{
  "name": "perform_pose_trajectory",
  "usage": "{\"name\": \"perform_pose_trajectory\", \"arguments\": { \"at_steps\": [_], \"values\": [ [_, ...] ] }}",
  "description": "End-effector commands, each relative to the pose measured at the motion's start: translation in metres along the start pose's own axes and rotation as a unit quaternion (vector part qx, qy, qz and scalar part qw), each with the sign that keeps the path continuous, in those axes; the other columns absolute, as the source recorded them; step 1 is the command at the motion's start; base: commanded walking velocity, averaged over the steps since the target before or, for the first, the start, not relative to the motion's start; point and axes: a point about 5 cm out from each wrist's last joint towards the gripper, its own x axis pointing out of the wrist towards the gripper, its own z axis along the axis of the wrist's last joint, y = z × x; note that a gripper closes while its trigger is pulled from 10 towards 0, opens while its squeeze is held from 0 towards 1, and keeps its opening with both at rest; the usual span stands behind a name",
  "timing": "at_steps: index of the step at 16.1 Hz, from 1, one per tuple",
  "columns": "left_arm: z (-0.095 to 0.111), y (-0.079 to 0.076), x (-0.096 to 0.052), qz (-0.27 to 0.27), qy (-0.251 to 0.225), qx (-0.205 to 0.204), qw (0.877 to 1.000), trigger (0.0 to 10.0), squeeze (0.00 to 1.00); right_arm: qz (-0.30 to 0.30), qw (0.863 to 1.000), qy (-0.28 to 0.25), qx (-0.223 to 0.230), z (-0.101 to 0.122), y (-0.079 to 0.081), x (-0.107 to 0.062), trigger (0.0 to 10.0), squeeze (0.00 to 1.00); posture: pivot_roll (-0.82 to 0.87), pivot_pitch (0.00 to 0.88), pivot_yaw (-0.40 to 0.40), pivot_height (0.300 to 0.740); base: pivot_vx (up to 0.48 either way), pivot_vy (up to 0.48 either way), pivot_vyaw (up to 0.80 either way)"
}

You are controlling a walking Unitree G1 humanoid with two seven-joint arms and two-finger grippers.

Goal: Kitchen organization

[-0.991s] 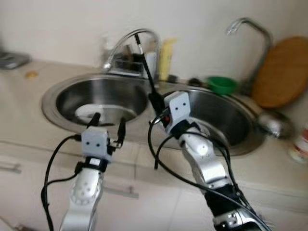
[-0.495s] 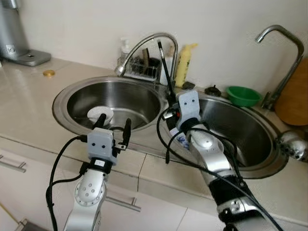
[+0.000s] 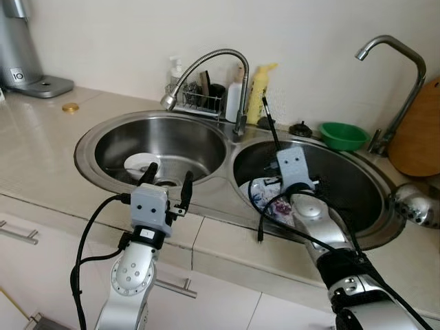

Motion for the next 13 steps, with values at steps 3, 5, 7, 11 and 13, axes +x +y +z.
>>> {"name": "perform_pose_trajectory", "arguments": {
  "at_steps": [3,5,7,11,13],
  "values": [
    [-0.001,-0.005,0.0,-0.011,0.001,-0.006,1.0,10.0,0.0,-0.003,1.0,-0.005,0.016,-0.004,0.001,-0.002,10.0,1.0,0.08,0.0,-0.071,0.74,0.0,0.0,0.0],
    [-0.001,-0.005,0.0,-0.011,0.003,-0.009,1.0,10.0,0.0,-0.001,1.0,-0.011,0.025,-0.004,0.003,-0.004,10.0,1.0,0.08,0.0,-0.069,0.74,0.0,0.0,0.0],
    [-0.001,-0.004,0.0,-0.012,0.004,-0.008,1.0,10.0,0.0,0.001,0.999,-0.016,0.032,-0.003,0.005,-0.004,10.0,1.0,0.08,0.0,-0.069,0.74,0.0,0.0,0.0],
    [-0.001,-0.004,-0.001,-0.012,0.004,-0.012,1.0,10.0,0.0,0.005,0.995,-0.065,0.077,0.011,0.008,-0.006,10.0,1.0,0.08,0.0,-0.071,0.74,0.0,0.0,0.0],
    [0.0,-0.004,-0.001,-0.014,0.002,-0.015,1.0,10.0,0.0,0.029,0.986,-0.116,0.113,0.027,0.014,-0.01,10.0,0.6,0.08,0.0,-0.071,0.74,0.0,0.178,0.0]
  ]
}}
